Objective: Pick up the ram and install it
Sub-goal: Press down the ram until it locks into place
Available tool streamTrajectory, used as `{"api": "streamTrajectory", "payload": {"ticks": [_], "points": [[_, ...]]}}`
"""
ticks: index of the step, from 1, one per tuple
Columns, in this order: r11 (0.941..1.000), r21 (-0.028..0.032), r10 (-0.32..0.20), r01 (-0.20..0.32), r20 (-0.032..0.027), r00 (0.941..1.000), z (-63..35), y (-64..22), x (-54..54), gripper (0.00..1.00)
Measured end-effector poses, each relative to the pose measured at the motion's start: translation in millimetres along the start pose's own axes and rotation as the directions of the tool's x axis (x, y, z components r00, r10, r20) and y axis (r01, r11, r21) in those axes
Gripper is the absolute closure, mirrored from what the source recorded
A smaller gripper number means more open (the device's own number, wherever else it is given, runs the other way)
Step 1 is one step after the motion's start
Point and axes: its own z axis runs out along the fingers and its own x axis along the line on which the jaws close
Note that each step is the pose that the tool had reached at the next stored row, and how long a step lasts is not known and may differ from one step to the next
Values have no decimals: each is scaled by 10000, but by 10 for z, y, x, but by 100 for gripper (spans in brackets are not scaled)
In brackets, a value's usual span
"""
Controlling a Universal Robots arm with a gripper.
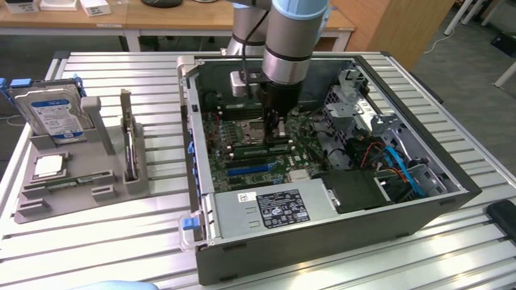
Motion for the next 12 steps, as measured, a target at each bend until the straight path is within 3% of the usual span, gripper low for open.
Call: {"api": "streamTrajectory", "payload": {"ticks": [12], "points": [[10000,76,2,-2,8,10000,-30,256,17,90]]}}
